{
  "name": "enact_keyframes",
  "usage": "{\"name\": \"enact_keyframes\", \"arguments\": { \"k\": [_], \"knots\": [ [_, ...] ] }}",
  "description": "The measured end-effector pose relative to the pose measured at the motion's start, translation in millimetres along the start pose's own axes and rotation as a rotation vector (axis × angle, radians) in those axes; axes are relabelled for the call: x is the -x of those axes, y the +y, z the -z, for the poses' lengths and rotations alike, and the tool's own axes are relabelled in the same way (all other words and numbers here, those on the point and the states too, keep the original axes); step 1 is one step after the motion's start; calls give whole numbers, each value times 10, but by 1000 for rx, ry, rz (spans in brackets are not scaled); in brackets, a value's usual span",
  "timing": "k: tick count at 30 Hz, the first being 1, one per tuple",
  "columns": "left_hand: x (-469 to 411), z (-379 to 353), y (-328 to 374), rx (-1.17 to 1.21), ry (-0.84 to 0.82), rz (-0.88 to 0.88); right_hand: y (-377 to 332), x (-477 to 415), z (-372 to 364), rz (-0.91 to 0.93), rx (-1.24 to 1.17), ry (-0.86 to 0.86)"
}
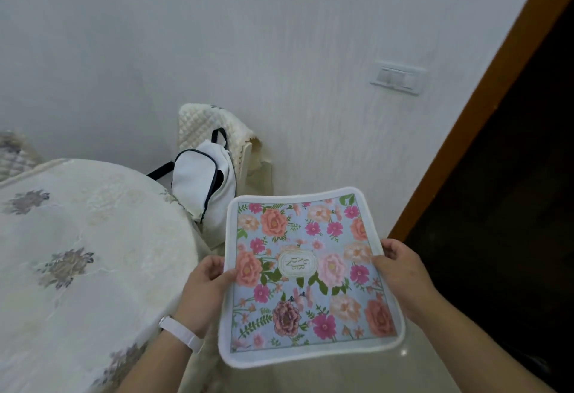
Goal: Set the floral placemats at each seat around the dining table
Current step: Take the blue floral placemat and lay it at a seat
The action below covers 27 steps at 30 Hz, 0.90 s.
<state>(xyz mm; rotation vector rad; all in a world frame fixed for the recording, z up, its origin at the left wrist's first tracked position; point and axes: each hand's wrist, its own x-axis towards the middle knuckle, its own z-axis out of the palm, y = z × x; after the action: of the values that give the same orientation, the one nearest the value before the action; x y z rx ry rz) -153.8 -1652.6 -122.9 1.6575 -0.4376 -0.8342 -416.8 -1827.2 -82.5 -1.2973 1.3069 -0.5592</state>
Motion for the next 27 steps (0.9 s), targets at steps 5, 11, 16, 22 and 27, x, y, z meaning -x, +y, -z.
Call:
{"name": "enact_keyframes", "arguments": {
  "k": [5, 11, 16, 22, 27],
  "knots": [
    [-537, 127, 124, 96, 78, 85, -389, -678, -349, 31, 58, -72],
    [-919, 346, 293, 83, 246, 60, -779, -1390, -913, 80, 148, -236],
    [-1249, 459, 343, 117, 411, 78, -1052, -1984, -1416, 87, 151, -429],
    [-1667, 434, 490, 190, 665, 119, -1395, -2837, -1995, 90, 170, -640],
    [-1889, 263, 615, 227, 828, 159, -1653, -3447, -2295, 115, 208, -808]
  ]
}}
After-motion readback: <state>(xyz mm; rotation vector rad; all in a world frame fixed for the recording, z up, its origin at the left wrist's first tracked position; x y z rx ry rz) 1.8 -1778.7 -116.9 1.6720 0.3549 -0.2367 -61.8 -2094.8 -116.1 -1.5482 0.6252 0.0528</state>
